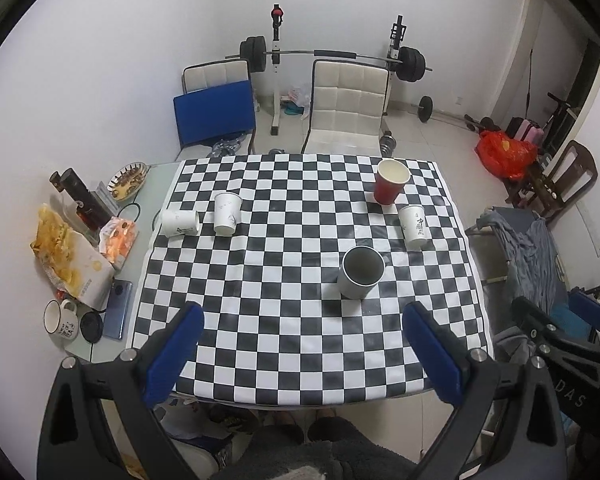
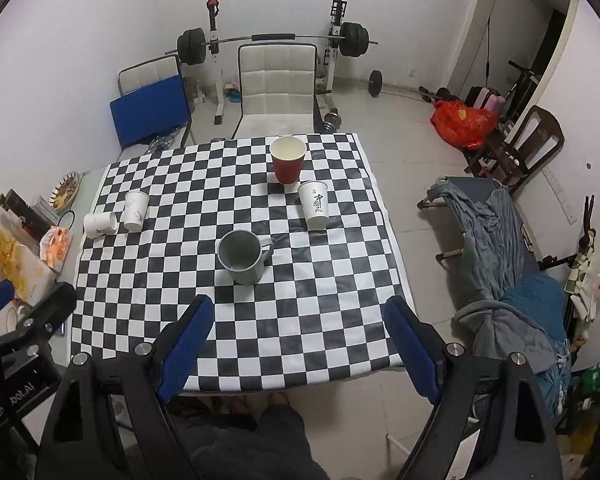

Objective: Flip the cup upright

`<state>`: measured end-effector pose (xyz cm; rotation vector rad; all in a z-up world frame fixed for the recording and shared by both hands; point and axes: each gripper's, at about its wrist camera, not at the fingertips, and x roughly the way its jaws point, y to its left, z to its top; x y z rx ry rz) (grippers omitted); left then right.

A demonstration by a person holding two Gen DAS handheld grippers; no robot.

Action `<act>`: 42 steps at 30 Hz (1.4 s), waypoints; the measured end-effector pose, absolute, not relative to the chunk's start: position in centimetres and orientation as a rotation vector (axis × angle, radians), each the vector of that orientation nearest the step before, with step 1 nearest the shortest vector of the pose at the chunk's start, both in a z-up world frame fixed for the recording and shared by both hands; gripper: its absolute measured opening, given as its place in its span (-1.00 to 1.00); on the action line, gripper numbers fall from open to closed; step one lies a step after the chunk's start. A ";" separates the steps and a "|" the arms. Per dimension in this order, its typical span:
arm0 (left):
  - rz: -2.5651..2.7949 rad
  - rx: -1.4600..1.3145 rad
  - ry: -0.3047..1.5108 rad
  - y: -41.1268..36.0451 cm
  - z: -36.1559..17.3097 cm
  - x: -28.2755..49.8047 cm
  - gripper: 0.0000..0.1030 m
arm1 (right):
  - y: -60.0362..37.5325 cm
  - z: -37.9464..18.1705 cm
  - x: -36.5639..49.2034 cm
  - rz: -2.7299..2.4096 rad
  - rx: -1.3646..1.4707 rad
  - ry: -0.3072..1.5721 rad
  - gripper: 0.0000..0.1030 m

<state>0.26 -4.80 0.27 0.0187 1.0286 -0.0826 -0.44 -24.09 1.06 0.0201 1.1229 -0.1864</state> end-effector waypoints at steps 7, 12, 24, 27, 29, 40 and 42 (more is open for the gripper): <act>-0.072 0.024 1.033 -4.4 0.3 0.2 0.96 | -23.7 1.8 -0.5 -0.181 -0.019 1.120 0.72; -0.070 0.029 1.033 -4.3 0.3 0.2 0.96 | -23.5 1.6 -0.3 -0.181 -0.014 1.119 0.72; -0.074 0.028 1.032 -4.4 0.4 0.2 0.96 | -23.3 1.9 0.0 -0.179 -0.019 1.113 0.72; -0.071 0.032 1.029 -4.4 0.4 0.2 0.96 | -23.3 2.0 0.2 -0.179 -0.020 1.112 0.72; -0.066 0.034 1.028 -4.1 0.4 0.4 0.96 | -23.3 2.1 0.2 -0.178 -0.019 1.113 0.72; -0.071 0.030 1.022 -3.5 0.8 1.4 0.96 | -23.1 2.9 1.1 -0.166 -0.011 1.112 0.72; -0.071 0.029 1.022 -3.3 0.8 1.5 0.96 | -23.2 2.8 1.1 -0.169 -0.010 1.110 0.72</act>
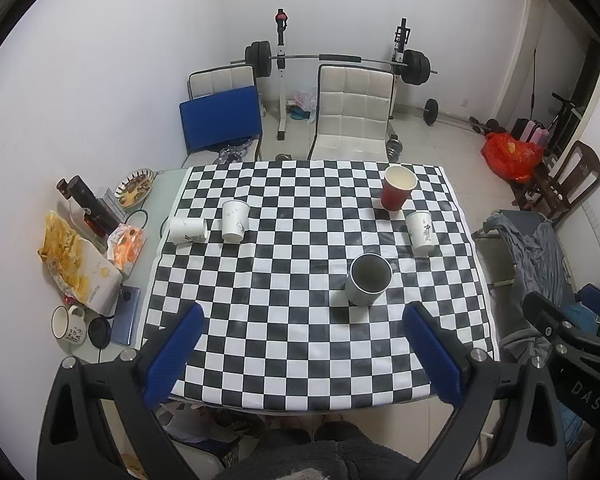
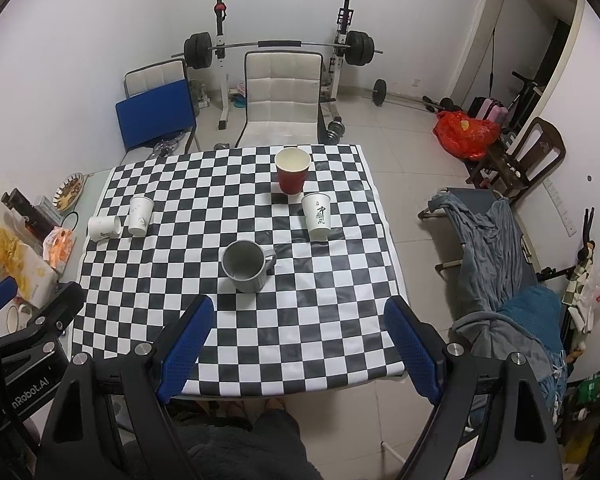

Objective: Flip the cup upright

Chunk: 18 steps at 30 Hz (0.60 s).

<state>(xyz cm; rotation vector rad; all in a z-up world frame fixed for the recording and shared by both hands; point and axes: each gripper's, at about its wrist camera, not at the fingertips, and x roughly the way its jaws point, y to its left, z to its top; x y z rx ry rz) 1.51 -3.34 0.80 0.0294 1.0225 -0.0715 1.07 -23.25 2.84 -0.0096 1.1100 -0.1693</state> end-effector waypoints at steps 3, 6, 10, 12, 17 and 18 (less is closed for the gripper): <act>-0.072 0.031 1.021 -3.4 0.9 1.5 0.96 | -23.2 2.8 1.1 -0.170 -0.009 1.110 0.72; -0.073 0.031 1.020 -3.3 0.8 1.6 0.96 | -23.0 3.0 1.3 -0.167 -0.008 1.111 0.72; -0.075 0.033 1.021 -3.4 0.8 1.4 0.96 | -23.2 2.8 1.1 -0.171 -0.007 1.109 0.72; -0.074 0.033 1.021 -3.4 0.8 1.5 0.96 | -23.2 2.8 1.1 -0.172 -0.007 1.108 0.72; -0.075 0.033 1.022 -3.4 0.8 1.5 0.96 | -23.1 3.0 1.3 -0.170 -0.009 1.108 0.72; -0.073 0.033 1.020 -3.5 0.8 1.4 0.96 | -23.2 2.8 1.1 -0.171 -0.004 1.109 0.72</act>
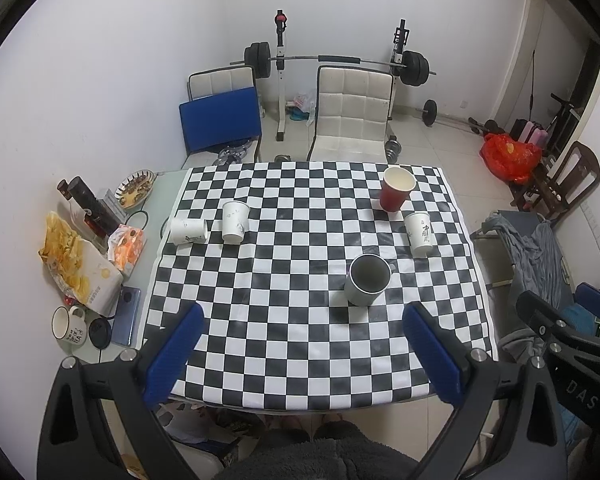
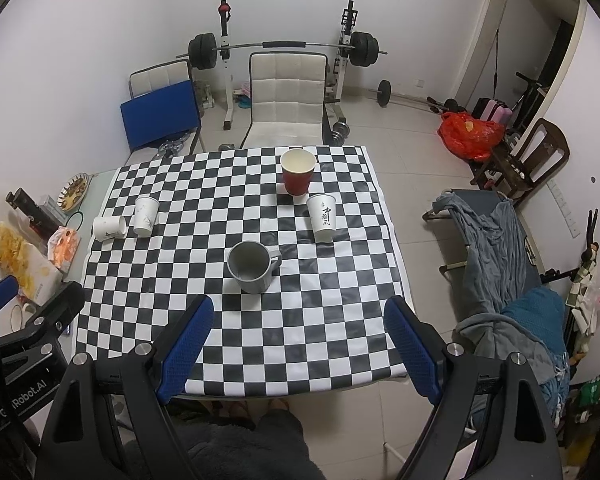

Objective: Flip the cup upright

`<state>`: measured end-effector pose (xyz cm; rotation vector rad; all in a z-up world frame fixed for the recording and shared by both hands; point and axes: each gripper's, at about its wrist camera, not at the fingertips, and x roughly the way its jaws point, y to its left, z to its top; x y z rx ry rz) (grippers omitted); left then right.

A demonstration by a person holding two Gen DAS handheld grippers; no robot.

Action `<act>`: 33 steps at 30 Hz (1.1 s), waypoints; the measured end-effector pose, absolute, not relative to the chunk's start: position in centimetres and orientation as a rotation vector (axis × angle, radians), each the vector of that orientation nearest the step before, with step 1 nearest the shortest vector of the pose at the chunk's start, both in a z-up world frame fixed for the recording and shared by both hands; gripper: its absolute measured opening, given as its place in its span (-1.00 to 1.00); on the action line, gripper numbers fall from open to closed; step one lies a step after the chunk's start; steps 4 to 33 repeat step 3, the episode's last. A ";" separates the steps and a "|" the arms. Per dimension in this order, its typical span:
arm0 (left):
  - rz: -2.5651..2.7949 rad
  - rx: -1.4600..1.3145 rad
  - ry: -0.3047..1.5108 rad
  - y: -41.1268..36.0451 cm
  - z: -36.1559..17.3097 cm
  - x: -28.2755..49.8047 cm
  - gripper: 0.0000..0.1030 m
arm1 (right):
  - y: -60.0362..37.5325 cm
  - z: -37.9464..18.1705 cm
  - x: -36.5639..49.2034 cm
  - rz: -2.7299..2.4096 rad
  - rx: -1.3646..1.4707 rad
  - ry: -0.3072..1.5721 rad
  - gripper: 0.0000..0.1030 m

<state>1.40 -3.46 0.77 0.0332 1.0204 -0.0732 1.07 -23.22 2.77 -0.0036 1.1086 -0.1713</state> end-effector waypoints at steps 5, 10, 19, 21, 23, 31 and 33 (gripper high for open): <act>-0.073 0.035 1.021 -3.3 0.8 1.6 0.96 | -23.2 2.8 1.1 -0.172 -0.002 1.109 0.72; -0.073 0.035 1.021 -3.3 0.8 1.6 0.96 | -23.2 2.8 1.1 -0.172 -0.002 1.109 0.72; -0.073 0.035 1.021 -3.3 0.8 1.6 0.96 | -23.2 2.8 1.1 -0.172 -0.002 1.109 0.72; -0.073 0.035 1.021 -3.3 0.8 1.6 0.96 | -23.2 2.8 1.1 -0.172 -0.002 1.109 0.72; -0.073 0.035 1.021 -3.3 0.8 1.6 0.96 | -23.2 2.8 1.1 -0.172 -0.002 1.109 0.72; -0.073 0.035 1.021 -3.3 0.8 1.6 0.96 | -23.2 2.8 1.1 -0.172 -0.002 1.109 0.72; -0.073 0.035 1.021 -3.3 0.8 1.6 0.96 | -23.2 2.8 1.1 -0.172 -0.002 1.109 0.72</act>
